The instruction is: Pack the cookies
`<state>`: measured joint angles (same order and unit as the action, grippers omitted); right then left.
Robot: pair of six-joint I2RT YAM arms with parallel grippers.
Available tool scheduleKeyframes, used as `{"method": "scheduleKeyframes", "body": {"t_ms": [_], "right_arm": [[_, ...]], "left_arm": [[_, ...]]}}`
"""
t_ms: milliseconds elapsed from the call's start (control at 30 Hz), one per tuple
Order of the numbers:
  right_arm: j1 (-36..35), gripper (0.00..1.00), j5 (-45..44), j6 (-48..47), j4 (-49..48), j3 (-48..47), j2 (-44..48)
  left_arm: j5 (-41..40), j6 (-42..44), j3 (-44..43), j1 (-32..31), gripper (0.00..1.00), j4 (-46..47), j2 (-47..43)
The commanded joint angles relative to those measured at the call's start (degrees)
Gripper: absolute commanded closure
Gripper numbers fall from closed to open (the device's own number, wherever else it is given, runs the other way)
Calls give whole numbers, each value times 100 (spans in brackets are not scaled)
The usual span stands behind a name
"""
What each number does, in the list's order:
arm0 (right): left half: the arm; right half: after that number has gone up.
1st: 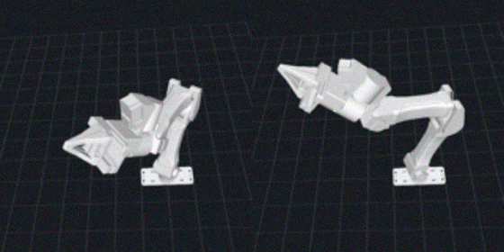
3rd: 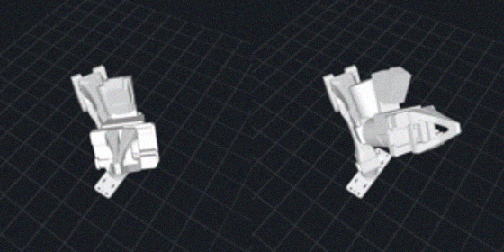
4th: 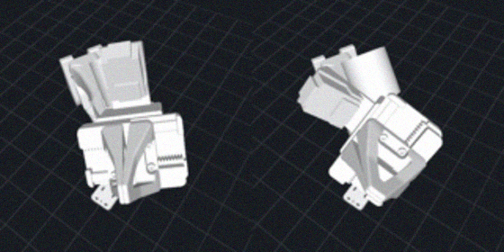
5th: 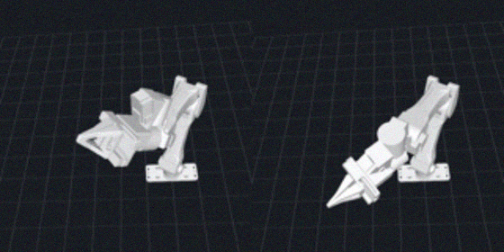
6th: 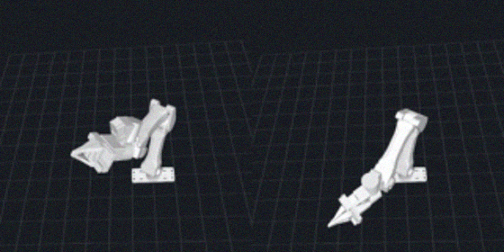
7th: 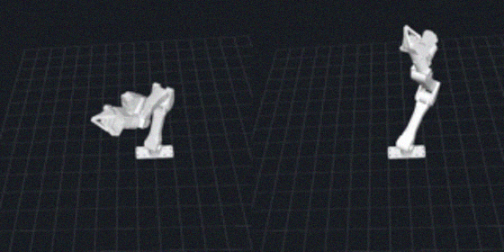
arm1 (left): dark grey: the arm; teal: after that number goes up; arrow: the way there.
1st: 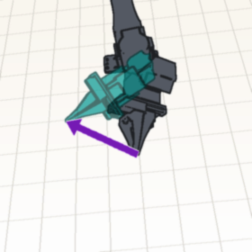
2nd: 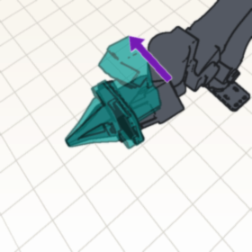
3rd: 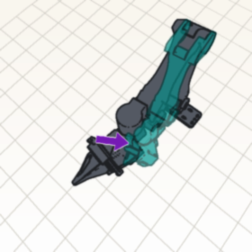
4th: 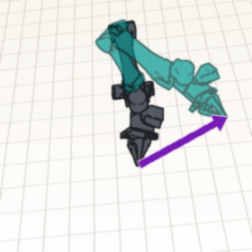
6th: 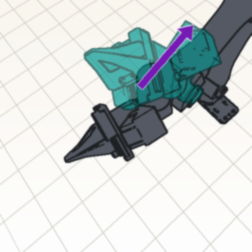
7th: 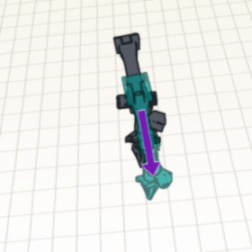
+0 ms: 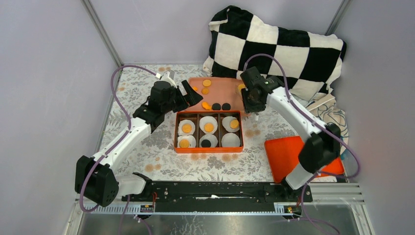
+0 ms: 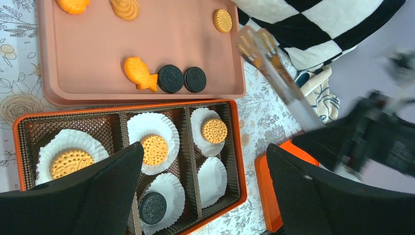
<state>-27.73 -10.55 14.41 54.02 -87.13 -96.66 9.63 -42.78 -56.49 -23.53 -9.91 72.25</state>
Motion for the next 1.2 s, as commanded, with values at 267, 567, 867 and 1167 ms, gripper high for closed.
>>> {"method": "scheduleKeyframes", "body": {"t_ms": [267, 567, 867, 1167], "right_arm": [[-1958, 99, 472, 1003, 1249, 641, 2184], [-3344, 97, 627, 2548, 1514, 1698, 2786], [-3547, 67, 405, 2742, 1457, 1927, 2720], [-3547, 56, -145, 2713, 1458, 1795, 2514]], "left_arm": [[-112, -46, 28, -20, 1, 7, -54], [-80, -46, 8, -67, 1, -2, -95], [-93, -24, 41, -123, 1, 56, -188], [-75, 86, 83, -143, 1, 151, -214]]}}
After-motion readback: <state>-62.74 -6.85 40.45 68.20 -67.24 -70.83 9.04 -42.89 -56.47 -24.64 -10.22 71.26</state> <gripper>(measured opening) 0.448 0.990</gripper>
